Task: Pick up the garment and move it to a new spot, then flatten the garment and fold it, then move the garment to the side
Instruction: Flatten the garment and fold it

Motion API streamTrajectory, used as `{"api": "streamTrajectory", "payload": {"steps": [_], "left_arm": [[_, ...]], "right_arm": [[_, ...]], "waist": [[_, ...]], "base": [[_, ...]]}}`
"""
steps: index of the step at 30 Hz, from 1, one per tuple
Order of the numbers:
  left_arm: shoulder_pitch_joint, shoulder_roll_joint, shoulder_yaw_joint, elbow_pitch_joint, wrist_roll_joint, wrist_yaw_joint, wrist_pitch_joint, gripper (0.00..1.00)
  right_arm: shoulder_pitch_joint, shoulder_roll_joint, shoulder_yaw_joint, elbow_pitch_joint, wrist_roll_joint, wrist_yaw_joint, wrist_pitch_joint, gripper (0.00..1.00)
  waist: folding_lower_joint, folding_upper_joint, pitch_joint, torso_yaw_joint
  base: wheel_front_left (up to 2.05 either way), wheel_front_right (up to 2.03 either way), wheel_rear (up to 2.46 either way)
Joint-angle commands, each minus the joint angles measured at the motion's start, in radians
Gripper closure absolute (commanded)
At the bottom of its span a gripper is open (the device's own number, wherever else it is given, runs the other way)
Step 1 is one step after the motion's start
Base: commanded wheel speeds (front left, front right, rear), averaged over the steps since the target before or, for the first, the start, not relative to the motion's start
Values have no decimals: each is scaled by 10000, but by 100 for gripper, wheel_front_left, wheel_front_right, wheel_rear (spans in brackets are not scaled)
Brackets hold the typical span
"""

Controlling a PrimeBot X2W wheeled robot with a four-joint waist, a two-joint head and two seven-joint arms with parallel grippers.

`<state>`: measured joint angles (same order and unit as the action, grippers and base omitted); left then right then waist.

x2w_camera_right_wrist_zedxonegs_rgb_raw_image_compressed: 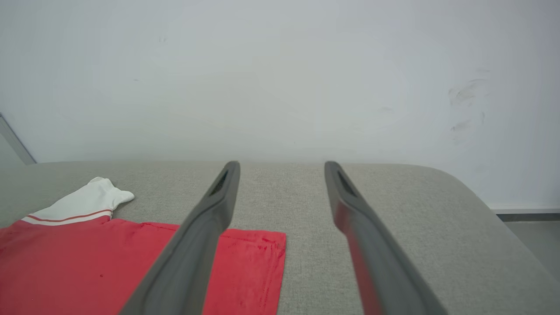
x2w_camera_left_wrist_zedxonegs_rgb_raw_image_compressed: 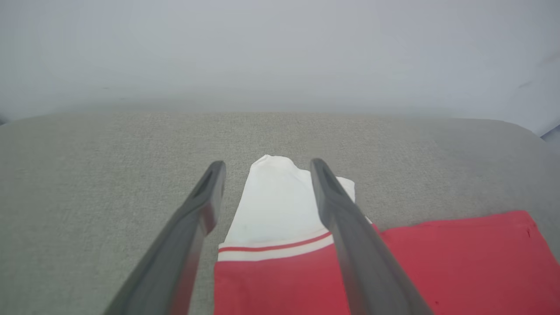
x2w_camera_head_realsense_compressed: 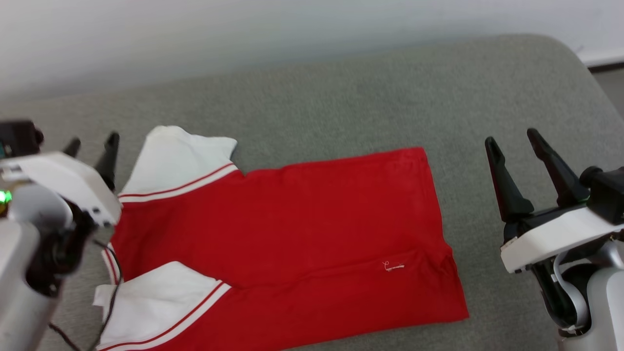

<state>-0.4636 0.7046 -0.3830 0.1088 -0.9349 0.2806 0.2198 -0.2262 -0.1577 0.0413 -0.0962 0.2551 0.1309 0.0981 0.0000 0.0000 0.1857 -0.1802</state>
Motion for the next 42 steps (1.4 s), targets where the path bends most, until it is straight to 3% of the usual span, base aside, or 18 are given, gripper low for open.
{"api": "streamTrajectory", "payload": {"steps": [1, 8, 13, 15, 22, 26, 27, 28, 30, 38, 42], "left_arm": [[-454, 65, -19, 166, 71, -118, 140, 0], [-2827, 646, -333, 1141, 141, -1161, 1653, 0], [-3834, 945, -572, 1788, -5, -1480, 2986, 0], [-4277, 1224, -921, 2207, -105, -1684, 4304, 0], [-4348, 1642, -1099, 2794, -519, -1465, 5981, 0], [-3861, 1506, -1039, 3096, -1089, -993, 6723, 0], [-3706, 1478, -1070, 3138, -1199, -887, 6903, 20], [-3558, 1447, -1085, 3130, -1297, -813, 7042, 55], [-3369, 1353, -1074, 3101, -1414, -739, 7067, 100], [-3342, 835, -1190, 3017, -1448, -819, 6757, 100], [-3610, 699, -1213, 3057, -1248, -1157, 6293, 100]], "right_arm": [[-212, 82, -15, -43, -18, -4, -101, 0], [-782, 227, 121, -101, 84, -4, -446, 0], [-965, 298, 218, 28, 146, -4, -579, 0], [-1054, 324, 286, 87, 219, -4, -655, 0], [-1027, 418, 377, 202, 426, -4, -738, 0], [-1031, 464, 387, 290, 636, -4, -702, 0], [-1067, 441, 390, 314, 651, -4, -697, 0], [-1090, 423, 411, 344, 728, -4, -673, 0], [-1174, 367, 426, 360, 861, -4, -637, 0], [-1473, -14, 204, 518, 1658, -4, 83, 0], [-1954, -295, 36, 1079, 2257, -4, 1267, 0]], "waist": [[0, 0, 928, -499], [0, 0, 2209, -1062], [0, 0, 2642, -1356], [0, 0, 2872, -1561], [0, 0, 3278, -1892], [0, 0, 3500, -2004], [0, 0, 3536, -2028], [0, 0, 3564, -2045], [0, 0, 3638, -2060], [0, 0, 3685, -1656], [0, 0, 3469, -1273]], "base": [[0, 0, 0], [0, 0, 0], [0, 0, 0], [0, 0, 0], [0, 0, 0], [0, 0, 0], [0, 0, 0], [0, 0, 0], [0, 0, 0], [0, 0, 0], [0, 0, 0]]}}
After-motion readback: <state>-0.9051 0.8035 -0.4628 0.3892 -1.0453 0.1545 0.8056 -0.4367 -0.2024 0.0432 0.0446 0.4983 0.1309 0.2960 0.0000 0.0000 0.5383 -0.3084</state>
